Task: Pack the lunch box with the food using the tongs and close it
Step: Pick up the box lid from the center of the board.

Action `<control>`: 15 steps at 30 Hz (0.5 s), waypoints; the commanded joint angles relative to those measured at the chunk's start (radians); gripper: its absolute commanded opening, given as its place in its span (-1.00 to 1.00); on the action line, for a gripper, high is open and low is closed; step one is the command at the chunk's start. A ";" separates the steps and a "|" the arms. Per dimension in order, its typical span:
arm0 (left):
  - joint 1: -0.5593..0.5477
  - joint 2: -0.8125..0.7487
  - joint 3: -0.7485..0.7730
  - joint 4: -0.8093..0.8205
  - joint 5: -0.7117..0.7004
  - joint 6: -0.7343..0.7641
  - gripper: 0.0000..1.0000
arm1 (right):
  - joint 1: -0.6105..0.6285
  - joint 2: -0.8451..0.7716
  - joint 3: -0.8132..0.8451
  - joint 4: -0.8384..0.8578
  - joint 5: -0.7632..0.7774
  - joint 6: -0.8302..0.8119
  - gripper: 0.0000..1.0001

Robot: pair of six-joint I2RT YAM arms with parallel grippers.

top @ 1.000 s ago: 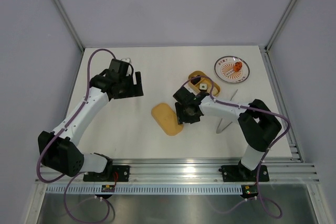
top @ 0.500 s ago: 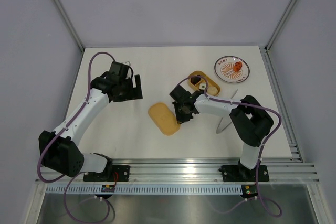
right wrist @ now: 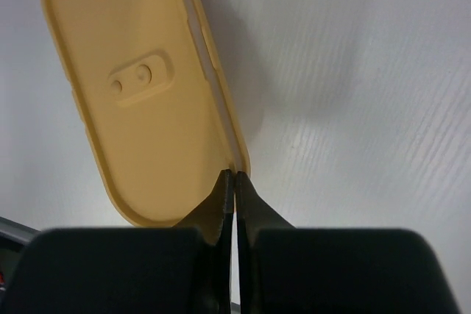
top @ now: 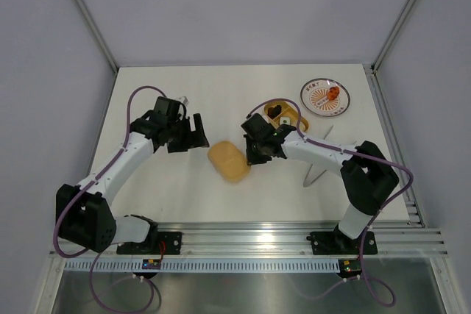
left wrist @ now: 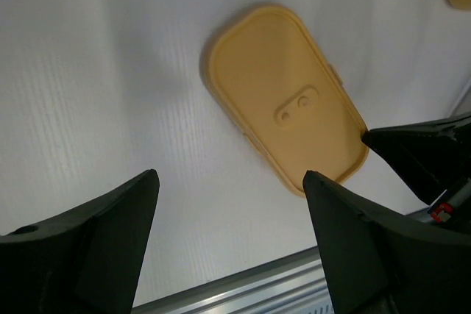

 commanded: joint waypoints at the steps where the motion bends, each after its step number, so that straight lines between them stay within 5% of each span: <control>1: 0.003 -0.040 -0.056 0.134 0.151 -0.050 0.68 | -0.002 -0.062 0.014 0.042 0.041 0.063 -1.00; 8: 0.003 -0.050 -0.175 0.246 0.243 -0.142 0.73 | -0.003 -0.055 0.014 0.065 0.034 0.109 -1.00; 15: 0.006 -0.099 -0.361 0.442 0.292 -0.392 0.80 | -0.003 -0.041 0.018 0.079 0.026 0.127 -1.00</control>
